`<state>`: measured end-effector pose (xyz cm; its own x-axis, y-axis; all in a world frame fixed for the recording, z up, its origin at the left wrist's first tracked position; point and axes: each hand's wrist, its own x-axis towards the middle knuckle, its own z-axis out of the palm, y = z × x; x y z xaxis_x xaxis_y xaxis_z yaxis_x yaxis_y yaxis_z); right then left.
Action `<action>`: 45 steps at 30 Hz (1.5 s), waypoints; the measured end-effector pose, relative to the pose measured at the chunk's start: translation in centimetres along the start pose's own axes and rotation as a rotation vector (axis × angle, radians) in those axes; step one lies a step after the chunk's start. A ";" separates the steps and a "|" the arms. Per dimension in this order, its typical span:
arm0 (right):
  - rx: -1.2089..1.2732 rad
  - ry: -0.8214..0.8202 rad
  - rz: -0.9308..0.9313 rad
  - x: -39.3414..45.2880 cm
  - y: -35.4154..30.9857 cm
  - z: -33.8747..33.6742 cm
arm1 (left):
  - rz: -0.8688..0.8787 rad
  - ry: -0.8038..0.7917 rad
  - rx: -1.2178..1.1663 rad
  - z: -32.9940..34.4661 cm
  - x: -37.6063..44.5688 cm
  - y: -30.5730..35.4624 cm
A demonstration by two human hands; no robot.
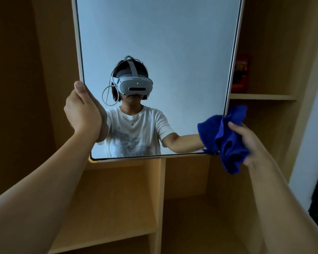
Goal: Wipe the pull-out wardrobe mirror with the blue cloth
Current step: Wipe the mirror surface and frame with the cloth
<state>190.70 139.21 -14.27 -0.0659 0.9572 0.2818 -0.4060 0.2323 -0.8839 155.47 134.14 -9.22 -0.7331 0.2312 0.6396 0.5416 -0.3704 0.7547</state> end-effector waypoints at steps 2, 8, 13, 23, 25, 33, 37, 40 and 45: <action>-0.011 0.009 -0.062 1.2 -2.4 1.2 | 0.018 0.003 0.003 0.0 0.1 -0.3; -0.202 0.025 -0.076 3.4 -5.6 2.9 | 0.000 0.010 0.015 0.3 0.3 -0.4; -0.213 0.035 -0.107 3.0 -5.3 2.2 | -0.021 0.040 0.020 0.7 0.6 -0.7; -0.170 -0.014 -0.016 5.9 -9.6 3.4 | -0.132 -0.019 -0.015 0.5 0.2 -0.4; -0.165 -0.037 -0.013 7.2 -12.7 4.3 | -0.188 -0.048 0.000 0.0 0.3 0.2; -0.156 -0.023 0.071 10.7 -22.8 8.3 | -0.311 -0.033 -0.083 1.2 12.4 12.9; -0.116 0.016 0.139 11.7 -27.2 10.4 | -0.279 -0.058 -0.135 2.9 19.9 21.6; -0.118 0.025 0.113 12.9 -31.9 12.5 | -0.279 -0.095 -0.182 4.1 24.0 27.2; -0.145 -0.008 0.060 14.7 -39.8 16.0 | -0.266 -0.100 -0.198 5.1 29.3 33.6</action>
<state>191.32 141.22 31.04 -0.0931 0.9689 0.2292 -0.2655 0.1977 -0.9436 154.29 133.05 35.58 -0.7887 0.4265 0.4427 0.2390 -0.4507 0.8601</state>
